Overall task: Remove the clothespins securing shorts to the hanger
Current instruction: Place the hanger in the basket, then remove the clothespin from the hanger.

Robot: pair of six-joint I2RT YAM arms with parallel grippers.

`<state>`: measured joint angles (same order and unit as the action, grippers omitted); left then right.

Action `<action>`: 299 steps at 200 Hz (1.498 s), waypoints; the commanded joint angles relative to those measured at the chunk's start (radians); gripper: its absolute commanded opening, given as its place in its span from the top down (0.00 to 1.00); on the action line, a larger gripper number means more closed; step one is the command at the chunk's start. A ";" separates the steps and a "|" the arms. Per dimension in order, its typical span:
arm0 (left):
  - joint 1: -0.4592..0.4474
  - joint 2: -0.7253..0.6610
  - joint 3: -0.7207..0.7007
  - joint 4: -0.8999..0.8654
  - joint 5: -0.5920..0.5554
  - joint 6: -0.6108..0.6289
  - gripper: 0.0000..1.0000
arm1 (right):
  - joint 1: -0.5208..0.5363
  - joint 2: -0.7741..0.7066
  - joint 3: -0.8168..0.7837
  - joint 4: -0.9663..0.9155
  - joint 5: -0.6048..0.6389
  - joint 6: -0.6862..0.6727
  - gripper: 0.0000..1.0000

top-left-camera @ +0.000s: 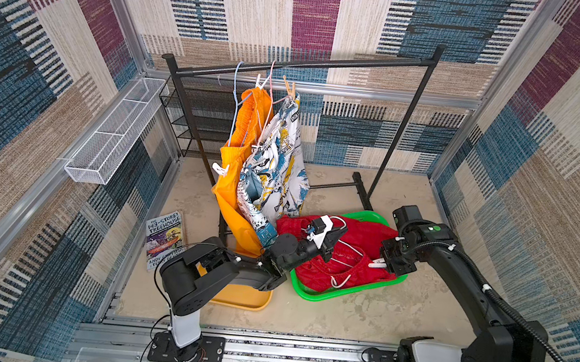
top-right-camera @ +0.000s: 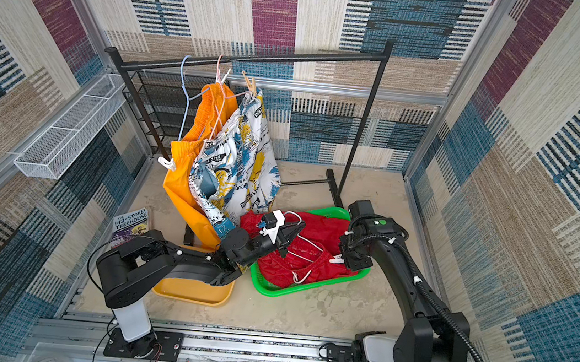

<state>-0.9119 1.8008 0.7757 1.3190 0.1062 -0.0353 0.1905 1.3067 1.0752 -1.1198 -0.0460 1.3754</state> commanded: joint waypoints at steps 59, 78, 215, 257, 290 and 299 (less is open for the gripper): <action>0.001 0.009 0.001 -0.019 -0.035 -0.063 1.00 | 0.003 -0.009 0.020 -0.006 0.052 0.027 0.78; 0.002 0.004 0.003 -0.042 -0.043 -0.067 1.00 | 0.007 -0.014 0.044 -0.018 0.086 0.024 0.79; 0.017 -0.026 0.008 -0.195 -0.057 -0.118 1.00 | 0.013 -0.086 0.107 0.062 0.279 -0.109 0.87; 0.016 -0.037 -0.009 -0.225 -0.063 -0.130 1.00 | 0.013 -0.121 0.122 0.095 0.339 -0.146 0.87; 0.019 -0.053 -0.016 -0.254 -0.066 -0.132 1.00 | 0.013 -0.142 0.096 0.128 0.349 -0.162 0.87; 0.019 -0.057 -0.021 -0.259 -0.069 -0.132 1.00 | 0.013 -0.148 0.095 0.137 0.354 -0.171 0.87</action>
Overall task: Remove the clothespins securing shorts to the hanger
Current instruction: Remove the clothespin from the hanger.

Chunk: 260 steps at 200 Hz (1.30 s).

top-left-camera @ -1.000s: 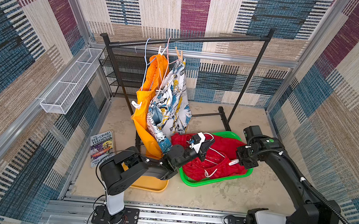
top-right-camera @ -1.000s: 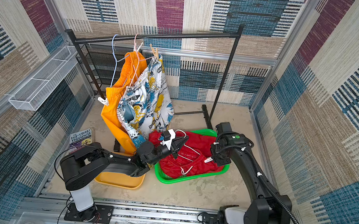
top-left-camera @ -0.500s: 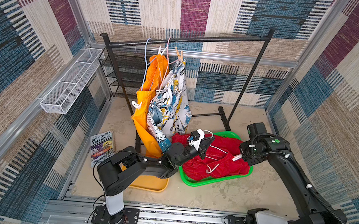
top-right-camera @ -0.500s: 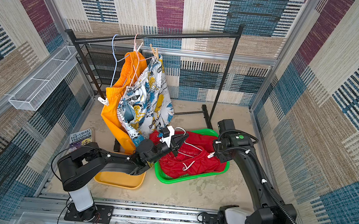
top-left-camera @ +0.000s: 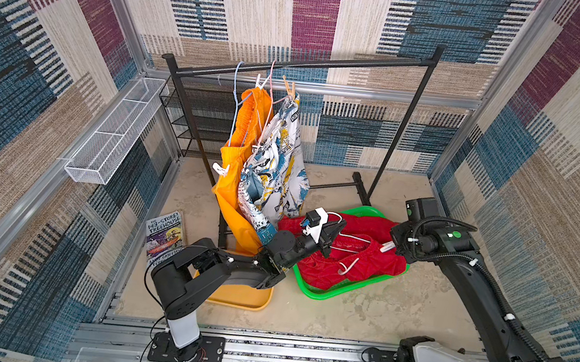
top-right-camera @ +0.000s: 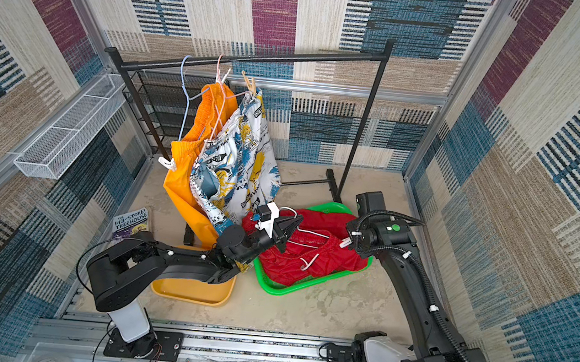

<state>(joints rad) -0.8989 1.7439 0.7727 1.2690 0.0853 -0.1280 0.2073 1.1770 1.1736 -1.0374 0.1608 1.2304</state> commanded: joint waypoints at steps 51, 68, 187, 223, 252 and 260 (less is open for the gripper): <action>0.008 -0.022 -0.023 -0.255 -0.058 -0.039 1.00 | -0.003 -0.031 -0.018 0.102 0.172 -0.060 0.87; 0.011 -0.024 -0.025 -0.260 -0.055 -0.045 1.00 | -0.005 -0.029 -0.007 0.099 0.212 -0.067 0.86; 0.014 -0.023 0.116 -0.513 -0.026 -0.065 0.84 | -0.005 -0.069 -0.052 0.497 0.085 -0.505 0.84; 0.014 -0.081 0.146 -0.641 -0.037 -0.056 0.49 | -0.003 -0.086 -0.083 0.603 -0.020 -0.593 0.84; 0.015 -0.135 0.159 -0.774 -0.051 -0.069 0.33 | 0.001 -0.091 -0.100 0.664 -0.097 -0.636 0.83; 0.014 -0.149 0.161 -0.802 -0.051 -0.071 0.32 | 0.003 -0.095 -0.104 0.681 -0.113 -0.647 0.83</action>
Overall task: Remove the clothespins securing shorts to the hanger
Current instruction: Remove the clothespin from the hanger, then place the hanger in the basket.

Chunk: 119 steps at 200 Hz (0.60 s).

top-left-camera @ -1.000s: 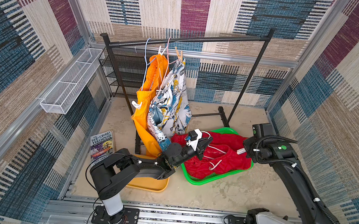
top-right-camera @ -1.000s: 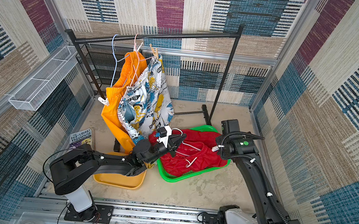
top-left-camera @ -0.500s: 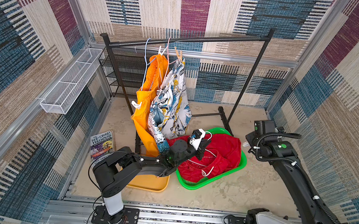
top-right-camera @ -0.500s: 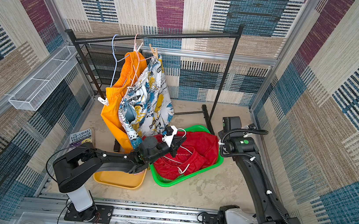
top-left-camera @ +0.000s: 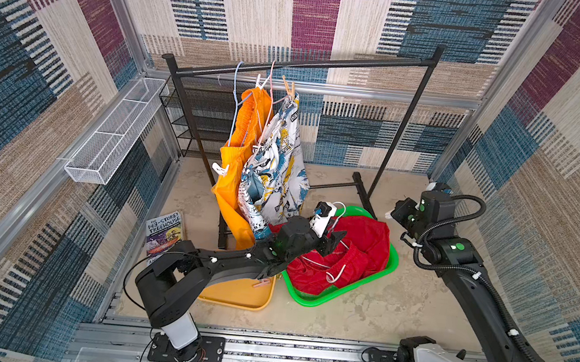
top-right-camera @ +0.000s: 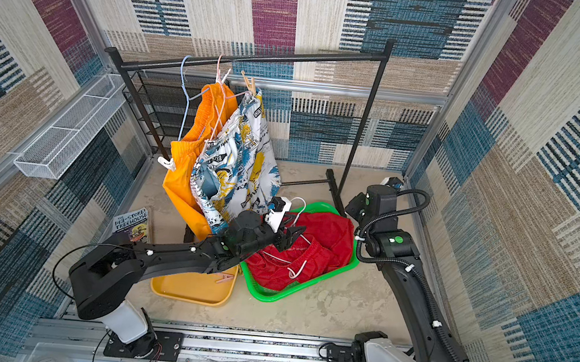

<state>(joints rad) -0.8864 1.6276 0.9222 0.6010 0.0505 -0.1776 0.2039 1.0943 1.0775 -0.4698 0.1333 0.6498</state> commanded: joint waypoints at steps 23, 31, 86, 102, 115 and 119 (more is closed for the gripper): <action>0.001 -0.071 0.008 -0.211 -0.017 -0.040 0.29 | 0.020 -0.024 -0.017 0.157 -0.134 -0.095 0.83; 0.001 -0.087 0.012 -0.248 -0.020 -0.047 0.29 | 0.028 -0.028 -0.018 0.169 -0.142 -0.106 0.83; 0.001 -0.250 0.027 -0.517 -0.011 -0.108 0.28 | 0.080 -0.063 -0.045 0.247 -0.210 -0.173 0.83; 0.001 -0.312 0.038 -0.620 -0.006 -0.130 0.27 | 0.097 -0.084 -0.064 0.279 -0.238 -0.192 0.83; 0.001 -0.367 0.045 -0.716 -0.015 -0.153 0.27 | 0.111 -0.103 -0.083 0.305 -0.259 -0.202 0.83; 0.001 -0.386 0.044 -0.744 -0.018 -0.160 0.27 | 0.115 -0.108 -0.089 0.313 -0.265 -0.207 0.83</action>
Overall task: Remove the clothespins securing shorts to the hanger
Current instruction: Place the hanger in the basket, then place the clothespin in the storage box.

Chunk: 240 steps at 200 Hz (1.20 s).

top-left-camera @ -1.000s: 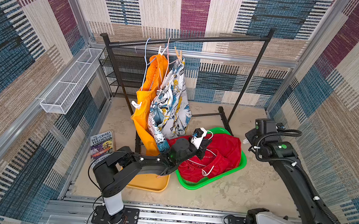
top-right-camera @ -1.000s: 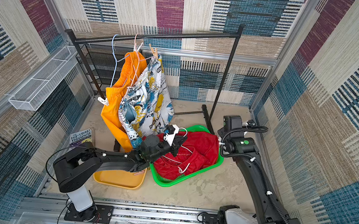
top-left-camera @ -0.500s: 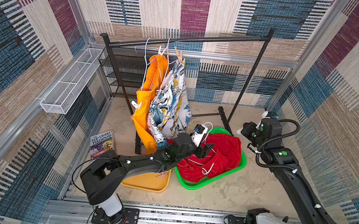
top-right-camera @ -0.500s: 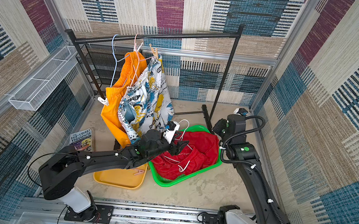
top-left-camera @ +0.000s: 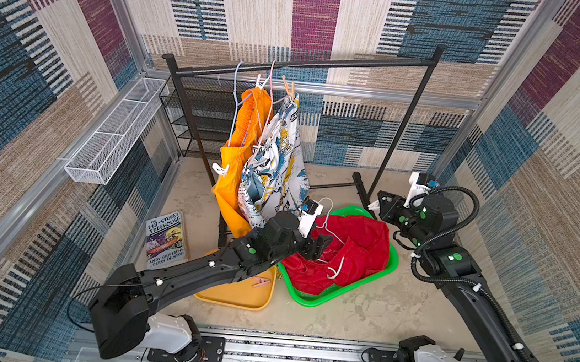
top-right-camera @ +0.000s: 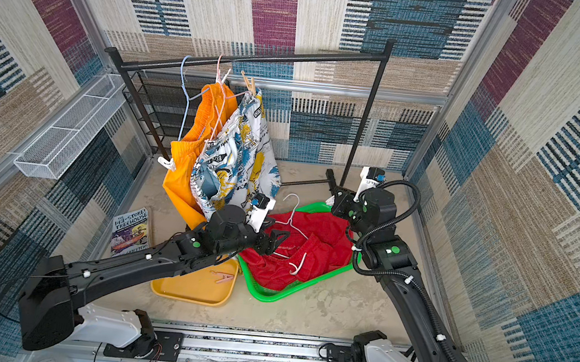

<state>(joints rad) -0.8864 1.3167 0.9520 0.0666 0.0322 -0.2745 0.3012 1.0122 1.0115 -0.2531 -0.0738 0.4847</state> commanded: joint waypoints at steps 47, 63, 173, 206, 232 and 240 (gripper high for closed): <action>0.001 -0.308 -0.012 -0.562 -0.052 -0.148 0.27 | 0.101 -0.076 -0.065 0.156 -0.117 -0.092 0.82; 0.000 -0.390 -0.027 -0.673 -0.078 -0.190 0.27 | 0.151 -0.080 -0.077 0.175 -0.118 -0.109 0.82; 0.284 -0.516 -0.047 -0.985 -0.053 -0.272 0.28 | 0.640 0.085 -0.162 0.366 0.029 -0.186 0.81; 0.429 -0.464 -0.030 -0.956 0.038 -0.195 0.27 | 0.748 0.204 -0.135 0.401 0.070 -0.201 0.81; 0.572 -0.451 -0.043 -0.914 0.143 -0.150 0.28 | 0.806 0.300 -0.102 0.425 0.078 -0.212 0.81; 0.615 -0.449 -0.050 -0.903 0.178 -0.144 0.28 | 0.821 0.330 -0.089 0.431 0.075 -0.219 0.81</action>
<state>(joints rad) -0.3626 0.8597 0.9123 -0.8932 0.0849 -0.4850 1.0920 1.2793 0.8932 0.1059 -0.0231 0.2901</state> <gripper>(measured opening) 0.724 0.190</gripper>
